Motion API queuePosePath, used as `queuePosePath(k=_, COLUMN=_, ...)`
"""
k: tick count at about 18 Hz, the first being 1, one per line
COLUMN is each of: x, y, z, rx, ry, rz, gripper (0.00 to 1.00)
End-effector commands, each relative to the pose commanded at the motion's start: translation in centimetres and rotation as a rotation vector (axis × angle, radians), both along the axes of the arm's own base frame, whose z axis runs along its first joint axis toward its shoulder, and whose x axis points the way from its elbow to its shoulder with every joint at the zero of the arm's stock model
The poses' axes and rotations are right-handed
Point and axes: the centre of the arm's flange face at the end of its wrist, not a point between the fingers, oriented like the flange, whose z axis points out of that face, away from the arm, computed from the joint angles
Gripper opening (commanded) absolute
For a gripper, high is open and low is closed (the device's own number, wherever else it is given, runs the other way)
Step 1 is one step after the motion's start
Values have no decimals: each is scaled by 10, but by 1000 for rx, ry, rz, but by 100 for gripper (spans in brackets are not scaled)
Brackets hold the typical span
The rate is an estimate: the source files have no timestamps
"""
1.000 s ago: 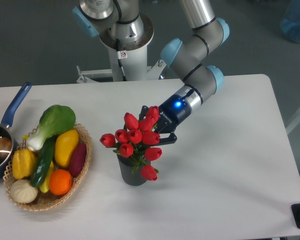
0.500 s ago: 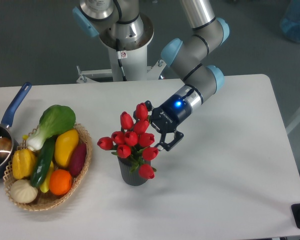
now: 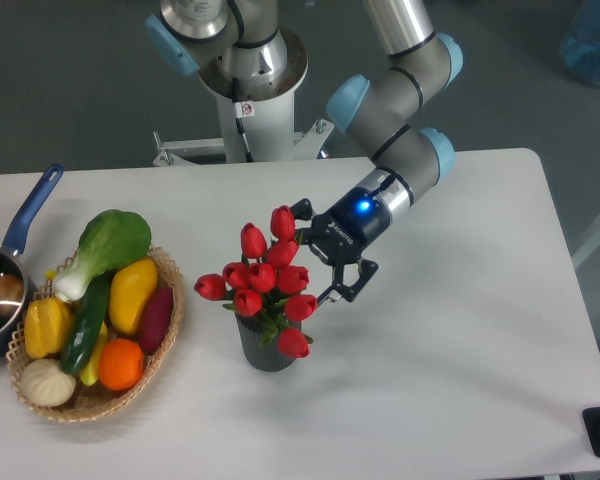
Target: Insert the flowers into the vase
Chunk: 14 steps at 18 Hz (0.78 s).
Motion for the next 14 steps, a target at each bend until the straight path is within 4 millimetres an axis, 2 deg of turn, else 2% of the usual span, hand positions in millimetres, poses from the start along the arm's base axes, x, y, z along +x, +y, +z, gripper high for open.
queuePosePath(k=3, x=1, y=-2, z=2, rx=-10, ry=8, rz=0, gripper=100)
queuePosePath(k=8, x=1, y=-13, z=20, rx=-91, ry=92, rz=-5, gripper=100)
queuePosePath(k=10, x=7, y=-14, z=32, rx=-93, ry=117, rz=-7, gripper=100)
queuePosePath(k=14, x=20, y=-17, z=59, rx=-203, ry=207, rz=-29, gripper=100)
